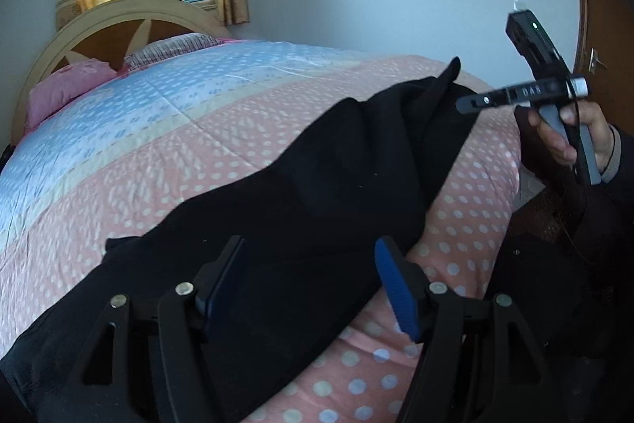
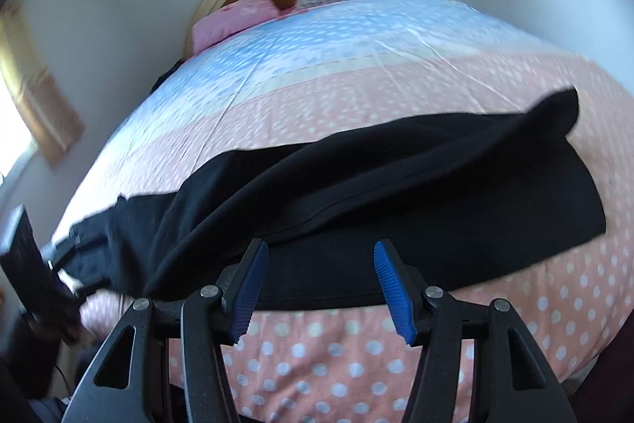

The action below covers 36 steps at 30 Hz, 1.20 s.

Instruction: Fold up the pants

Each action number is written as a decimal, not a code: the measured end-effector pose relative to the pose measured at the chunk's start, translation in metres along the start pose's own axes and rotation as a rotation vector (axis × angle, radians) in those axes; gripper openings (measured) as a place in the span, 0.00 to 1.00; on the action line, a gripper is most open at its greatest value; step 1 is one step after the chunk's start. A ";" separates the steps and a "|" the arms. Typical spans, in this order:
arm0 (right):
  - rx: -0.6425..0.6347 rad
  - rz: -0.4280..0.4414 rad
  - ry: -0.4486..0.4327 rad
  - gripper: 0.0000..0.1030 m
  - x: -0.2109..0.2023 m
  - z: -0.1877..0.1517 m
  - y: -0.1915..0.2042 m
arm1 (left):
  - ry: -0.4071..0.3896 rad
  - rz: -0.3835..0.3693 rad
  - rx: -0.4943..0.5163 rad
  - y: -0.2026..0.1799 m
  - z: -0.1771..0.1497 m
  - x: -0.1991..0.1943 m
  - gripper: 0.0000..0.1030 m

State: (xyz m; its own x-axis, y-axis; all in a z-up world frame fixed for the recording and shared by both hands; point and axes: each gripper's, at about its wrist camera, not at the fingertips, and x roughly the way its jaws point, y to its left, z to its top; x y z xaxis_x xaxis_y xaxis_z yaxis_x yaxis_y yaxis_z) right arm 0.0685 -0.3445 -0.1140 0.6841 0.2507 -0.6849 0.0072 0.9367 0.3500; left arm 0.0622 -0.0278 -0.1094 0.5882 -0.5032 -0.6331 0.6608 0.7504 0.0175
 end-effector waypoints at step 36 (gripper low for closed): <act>0.358 -0.018 -0.065 0.03 0.003 -0.010 -0.093 | 0.106 -0.013 -0.165 0.029 -0.004 0.032 0.68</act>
State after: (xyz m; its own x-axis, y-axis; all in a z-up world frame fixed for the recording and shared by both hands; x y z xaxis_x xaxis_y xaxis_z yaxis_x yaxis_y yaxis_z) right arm 0.0626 -0.4285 -0.1543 0.7266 0.2082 -0.6548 0.2662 0.7932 0.5477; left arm 0.0984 -0.0205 -0.1326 0.5223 -0.4718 -0.7104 0.5773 0.8087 -0.1127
